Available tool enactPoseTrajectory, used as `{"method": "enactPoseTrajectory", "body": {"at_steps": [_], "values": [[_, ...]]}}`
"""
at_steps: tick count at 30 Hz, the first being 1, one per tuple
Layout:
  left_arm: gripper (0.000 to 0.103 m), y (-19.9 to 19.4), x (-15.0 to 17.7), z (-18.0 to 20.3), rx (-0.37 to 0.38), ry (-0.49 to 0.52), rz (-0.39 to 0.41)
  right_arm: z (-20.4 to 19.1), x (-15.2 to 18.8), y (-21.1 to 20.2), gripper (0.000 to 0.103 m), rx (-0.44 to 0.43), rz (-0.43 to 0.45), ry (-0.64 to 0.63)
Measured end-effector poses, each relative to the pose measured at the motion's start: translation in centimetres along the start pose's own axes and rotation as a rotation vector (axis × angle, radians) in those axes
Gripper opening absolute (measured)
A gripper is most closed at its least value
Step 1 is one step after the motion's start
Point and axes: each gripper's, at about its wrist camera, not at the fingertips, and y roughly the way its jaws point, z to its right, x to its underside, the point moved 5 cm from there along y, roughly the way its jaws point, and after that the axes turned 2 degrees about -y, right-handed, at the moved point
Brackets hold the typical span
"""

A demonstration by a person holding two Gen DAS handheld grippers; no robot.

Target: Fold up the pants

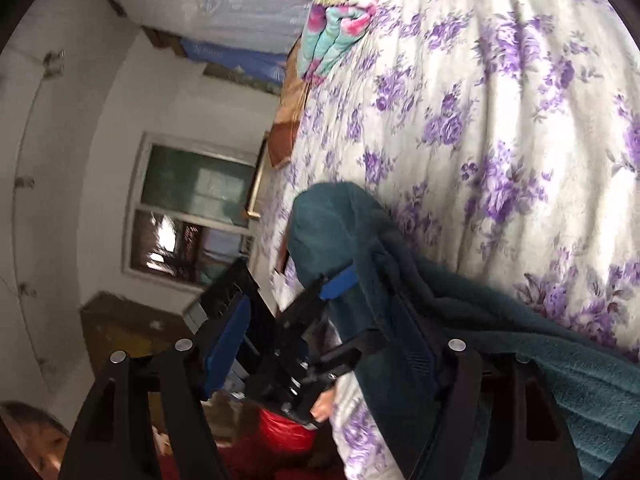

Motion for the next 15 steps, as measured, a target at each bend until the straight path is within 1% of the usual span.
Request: {"method": "enactPoseTrajectory", "body": {"at_steps": [4, 5, 7, 11, 15], "values": [[0.098, -0.1, 0.0, 0.0, 0.004, 0.0, 0.002, -1.0, 2.1, 0.8, 0.074, 0.072, -0.053, -0.017], [0.098, -0.1, 0.0, 0.0, 0.006, -0.001, 0.003, -1.1, 2.6, 1.0, 0.075, 0.08, -0.059, -0.016], [0.098, -0.2, 0.1, 0.0, 0.009, 0.002, 0.004, -0.8, 2.9, 0.9, 0.076, 0.086, -0.041, 0.012], [0.098, -0.1, 0.1, 0.0, 0.006, 0.004, 0.003, 0.2, 2.0, 1.4, 0.079, 0.076, -0.003, 0.095], [0.098, -0.2, 0.2, 0.0, 0.003, 0.004, 0.007, 0.0, 0.4, 3.1, 0.081, 0.076, 0.018, 0.091]]}}
